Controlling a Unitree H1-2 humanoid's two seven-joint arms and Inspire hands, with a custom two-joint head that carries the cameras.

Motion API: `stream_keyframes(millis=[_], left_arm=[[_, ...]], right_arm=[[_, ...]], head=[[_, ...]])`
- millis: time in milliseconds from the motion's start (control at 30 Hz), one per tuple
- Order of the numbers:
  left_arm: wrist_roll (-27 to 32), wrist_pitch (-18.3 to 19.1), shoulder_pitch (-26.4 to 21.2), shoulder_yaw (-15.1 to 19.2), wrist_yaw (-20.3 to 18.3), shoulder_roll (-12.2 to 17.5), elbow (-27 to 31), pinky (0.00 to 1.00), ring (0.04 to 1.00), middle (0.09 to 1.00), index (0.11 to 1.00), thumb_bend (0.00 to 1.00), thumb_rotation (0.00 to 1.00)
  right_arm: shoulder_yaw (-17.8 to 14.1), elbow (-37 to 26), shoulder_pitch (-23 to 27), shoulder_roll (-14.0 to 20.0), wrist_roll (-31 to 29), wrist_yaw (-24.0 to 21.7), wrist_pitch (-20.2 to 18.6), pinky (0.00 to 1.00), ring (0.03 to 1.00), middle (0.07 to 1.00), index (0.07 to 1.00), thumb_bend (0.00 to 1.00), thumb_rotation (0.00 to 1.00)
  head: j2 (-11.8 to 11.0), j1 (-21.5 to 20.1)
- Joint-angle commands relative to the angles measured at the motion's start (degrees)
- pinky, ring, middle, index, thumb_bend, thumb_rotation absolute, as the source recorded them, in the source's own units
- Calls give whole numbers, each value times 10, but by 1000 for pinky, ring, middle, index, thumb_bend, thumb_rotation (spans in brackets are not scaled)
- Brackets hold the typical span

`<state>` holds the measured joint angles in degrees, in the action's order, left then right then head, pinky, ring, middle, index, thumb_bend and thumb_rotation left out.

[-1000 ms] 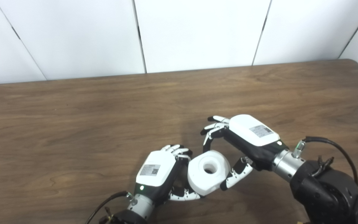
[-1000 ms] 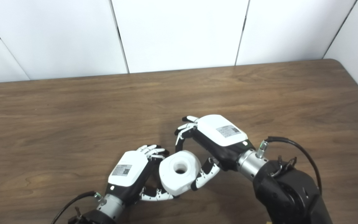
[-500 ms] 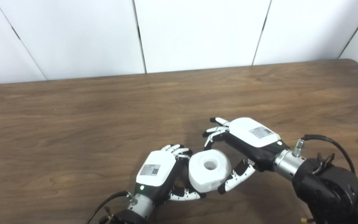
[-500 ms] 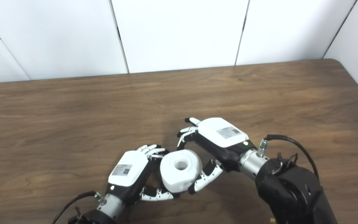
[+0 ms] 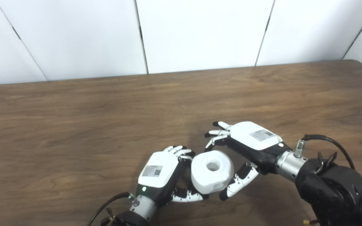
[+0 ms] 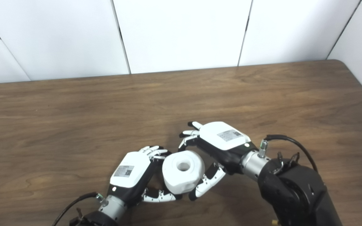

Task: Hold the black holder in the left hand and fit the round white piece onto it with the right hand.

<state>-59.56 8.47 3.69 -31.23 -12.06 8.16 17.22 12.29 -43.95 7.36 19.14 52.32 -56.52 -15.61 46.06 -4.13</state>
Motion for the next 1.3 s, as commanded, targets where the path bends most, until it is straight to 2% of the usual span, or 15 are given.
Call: stream_keyframes(millis=[0, 233, 533, 767, 833, 867, 900, 967, 1067, 1267], left_arm=[[-5, 19, 15, -12, -50, 7, -43, 876, 884, 815, 490, 517, 48], [0, 20, 16, -11, -49, 6, -42, 876, 886, 815, 490, 517, 47], [1, 18, 13, -8, -43, 9, -51, 870, 880, 815, 490, 517, 48], [-16, 32, 11, -11, -60, 11, -47, 876, 884, 824, 493, 521, 61], [-28, 41, 10, -11, -75, 11, -39, 875, 885, 826, 495, 521, 68], [-33, 45, 10, -11, -83, 11, -36, 882, 892, 833, 589, 663, 135], [-41, 50, 9, -12, -100, 12, -29, 886, 896, 838, 648, 751, 177], [-52, 57, 8, -12, -127, 15, -17, 896, 905, 856, 732, 844, 249], [-57, 68, 6, -9, -164, 16, -2, 903, 916, 873, 784, 905, 297], [-57, 78, 2, 2, -192, 17, 11, 895, 916, 883, 795, 930, 310]], right_arm=[[-6, -19, 21, 6, 3, 2, 4, 938, 1000, 907, 708, 1000, 418], [-9, -26, 26, 2, 6, -6, -2, 951, 1000, 913, 714, 1000, 432], [-13, -36, 43, -3, 29, -34, -10, 971, 1000, 932, 778, 1000, 463], [-21, -38, 44, -6, 30, -42, -13, 969, 1000, 939, 791, 1000, 474], [-24, -39, 45, -7, 27, -44, -17, 975, 1000, 942, 791, 1000, 468], [-25, -39, 45, -7, 25, -44, -18, 977, 1000, 943, 790, 1000, 465], [-26, -40, 46, -7, 25, -45, -19, 977, 1000, 943, 790, 1000, 463], [-25, -40, 49, -7, 28, -49, -20, 970, 1000, 946, 789, 1000, 471], [-26, -39, 51, -6, 28, -50, -20, 966, 1000, 947, 787, 1000, 477], [-32, -31, 52, -4, 19, -45, -20, 971, 1000, 947, 782, 1000, 477]], head=[[1, -1], [0, 0], [-4, 0], [-5, 4], [-5, 6], [-5, 6], [-4, 6], [-3, 7], [-2, 7], [-3, 13]])
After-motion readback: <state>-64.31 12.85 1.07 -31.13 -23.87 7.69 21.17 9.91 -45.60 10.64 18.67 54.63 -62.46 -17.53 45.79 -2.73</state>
